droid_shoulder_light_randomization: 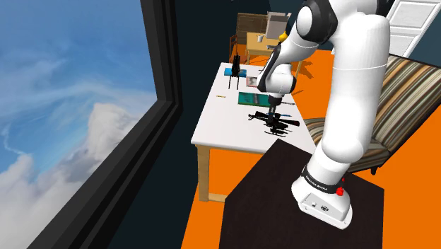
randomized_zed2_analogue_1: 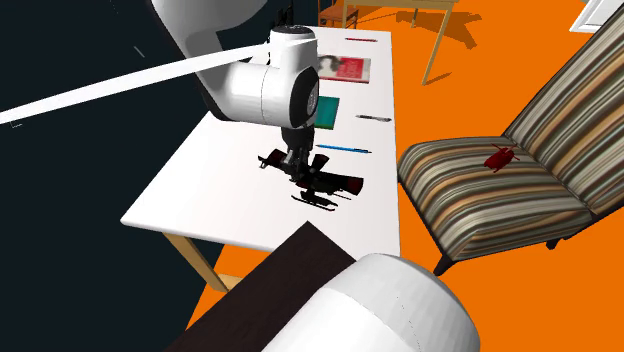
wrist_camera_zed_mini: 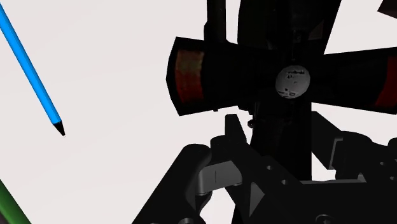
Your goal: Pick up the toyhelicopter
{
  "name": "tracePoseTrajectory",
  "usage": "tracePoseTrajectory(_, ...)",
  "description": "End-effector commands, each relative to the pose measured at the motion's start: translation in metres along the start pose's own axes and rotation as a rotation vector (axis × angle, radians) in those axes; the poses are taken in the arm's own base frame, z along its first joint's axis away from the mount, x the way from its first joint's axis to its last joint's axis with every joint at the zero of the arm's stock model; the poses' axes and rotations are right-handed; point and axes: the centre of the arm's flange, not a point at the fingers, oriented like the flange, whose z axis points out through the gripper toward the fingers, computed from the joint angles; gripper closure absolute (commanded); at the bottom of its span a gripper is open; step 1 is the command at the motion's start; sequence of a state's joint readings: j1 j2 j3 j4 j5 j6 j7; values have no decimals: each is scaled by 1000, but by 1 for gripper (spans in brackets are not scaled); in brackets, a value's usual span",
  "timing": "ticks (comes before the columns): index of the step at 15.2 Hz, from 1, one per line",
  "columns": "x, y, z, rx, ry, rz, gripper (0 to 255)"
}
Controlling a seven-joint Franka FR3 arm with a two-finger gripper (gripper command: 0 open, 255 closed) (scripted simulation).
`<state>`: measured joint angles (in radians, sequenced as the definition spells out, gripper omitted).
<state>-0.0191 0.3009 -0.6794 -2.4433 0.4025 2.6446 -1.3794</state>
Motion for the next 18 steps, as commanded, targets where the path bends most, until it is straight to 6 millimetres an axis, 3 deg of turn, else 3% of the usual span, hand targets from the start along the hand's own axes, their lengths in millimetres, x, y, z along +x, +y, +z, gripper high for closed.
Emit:
tracePoseTrajectory(1, 0, 0, 0, 1, -1, 0, 255)
tracePoseTrajectory(18, 0, -1, -79, 1, -1, 0, 255)
